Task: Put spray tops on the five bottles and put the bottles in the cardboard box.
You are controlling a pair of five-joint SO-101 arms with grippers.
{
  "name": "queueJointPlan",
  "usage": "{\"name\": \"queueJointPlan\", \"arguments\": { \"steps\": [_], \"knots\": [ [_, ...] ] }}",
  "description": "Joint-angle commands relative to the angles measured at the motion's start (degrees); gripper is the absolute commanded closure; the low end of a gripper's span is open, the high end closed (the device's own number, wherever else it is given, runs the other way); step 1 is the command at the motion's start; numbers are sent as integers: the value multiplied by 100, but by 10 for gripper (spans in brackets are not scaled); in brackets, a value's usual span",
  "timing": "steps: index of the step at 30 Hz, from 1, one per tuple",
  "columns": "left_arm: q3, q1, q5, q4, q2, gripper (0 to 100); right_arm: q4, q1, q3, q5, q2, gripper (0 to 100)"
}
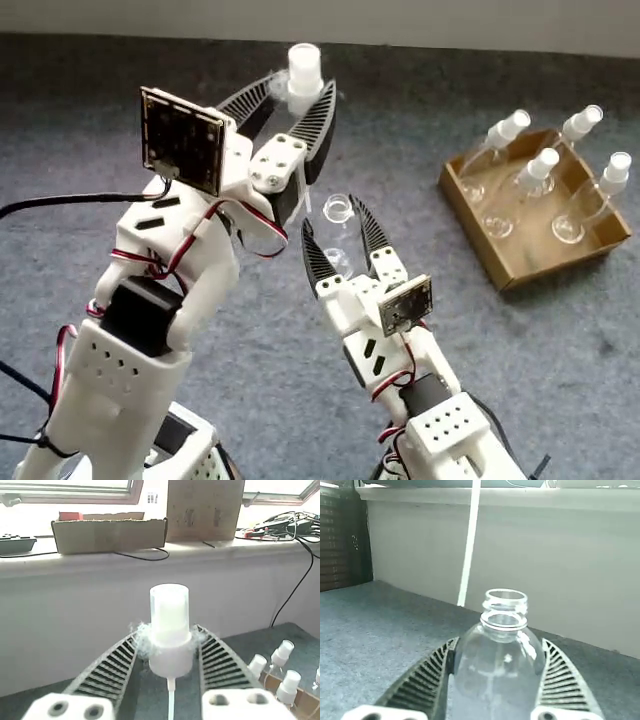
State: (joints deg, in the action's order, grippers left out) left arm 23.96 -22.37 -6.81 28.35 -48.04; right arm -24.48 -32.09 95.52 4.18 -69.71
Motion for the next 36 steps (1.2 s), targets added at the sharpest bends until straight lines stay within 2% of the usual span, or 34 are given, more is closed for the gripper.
{"name": "queueJointPlan", "arguments": {
  "steps": [1, 3, 17, 22, 28, 36],
  "knots": [
    [215, -75, -79, -1248, -119, 995, -145, 110, 541, 62, 4, 840],
    [242, -101, -88, -1433, -119, 995, -145, 101, 549, 62, 4, 840],
    [268, -303, -105, -1415, -171, 995, -145, 110, 549, 62, 4, 840],
    [541, -699, -334, -1292, -620, 995, -145, 110, 549, 62, 4, 840],
    [734, -690, -334, -1292, -690, 995, -145, 110, 558, 62, 4, 840],
    [1147, -338, -343, -1292, -699, 995, -145, 110, 558, 62, 4, 840]
  ]
}}
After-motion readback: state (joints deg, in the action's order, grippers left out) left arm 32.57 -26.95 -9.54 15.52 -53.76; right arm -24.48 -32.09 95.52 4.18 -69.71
